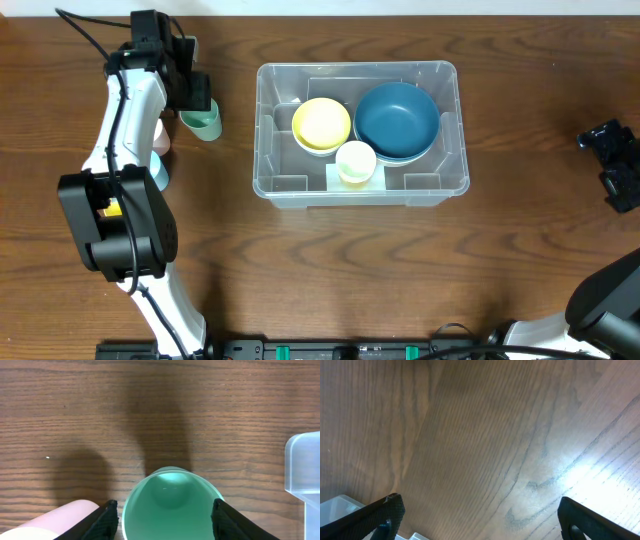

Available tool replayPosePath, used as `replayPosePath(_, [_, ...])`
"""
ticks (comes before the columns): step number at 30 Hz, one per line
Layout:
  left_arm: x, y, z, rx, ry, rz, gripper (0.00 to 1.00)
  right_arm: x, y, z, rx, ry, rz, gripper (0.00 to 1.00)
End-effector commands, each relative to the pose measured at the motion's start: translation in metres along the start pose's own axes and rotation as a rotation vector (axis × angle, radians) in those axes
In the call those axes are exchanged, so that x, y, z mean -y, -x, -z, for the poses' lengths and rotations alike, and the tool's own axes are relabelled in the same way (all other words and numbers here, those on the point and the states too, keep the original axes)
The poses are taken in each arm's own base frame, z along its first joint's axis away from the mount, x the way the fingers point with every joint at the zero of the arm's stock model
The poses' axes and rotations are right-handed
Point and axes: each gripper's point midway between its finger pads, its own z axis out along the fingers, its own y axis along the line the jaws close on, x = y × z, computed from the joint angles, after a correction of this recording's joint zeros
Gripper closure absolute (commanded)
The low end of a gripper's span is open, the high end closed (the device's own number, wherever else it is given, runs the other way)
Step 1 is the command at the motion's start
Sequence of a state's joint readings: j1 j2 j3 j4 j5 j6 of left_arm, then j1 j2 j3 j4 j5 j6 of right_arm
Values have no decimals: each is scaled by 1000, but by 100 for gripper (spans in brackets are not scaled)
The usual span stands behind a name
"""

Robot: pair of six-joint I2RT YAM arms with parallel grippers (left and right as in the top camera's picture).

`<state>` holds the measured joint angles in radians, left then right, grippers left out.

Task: Pack container
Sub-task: 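Lower the left gripper over the mint green cup and grasp it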

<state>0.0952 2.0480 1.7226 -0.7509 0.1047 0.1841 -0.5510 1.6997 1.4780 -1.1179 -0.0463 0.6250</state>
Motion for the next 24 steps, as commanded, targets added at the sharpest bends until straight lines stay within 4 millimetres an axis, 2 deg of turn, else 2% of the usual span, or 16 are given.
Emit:
replayPosePath(1, [-9, -6, -6, -23, 50, -6, 41, 2, 2, 0, 2, -2, -21, 1])
replayPosePath(6, [-10, -9, -8, -33, 57, -6, 41, 2, 2, 0, 2, -2, -21, 1])
replayPosePath(19, [-17, -21, -32, -92, 87, -48, 41, 2, 2, 0, 2, -2, -21, 1])
replayPosePath(21, [-17, -20, -34, -91, 87, -48, 49, 2, 2, 0, 2, -2, -21, 1])
replayPosePath(24, [-17, -20, -36, -90, 87, -47, 78, 2, 2, 0, 2, -2, -21, 1])
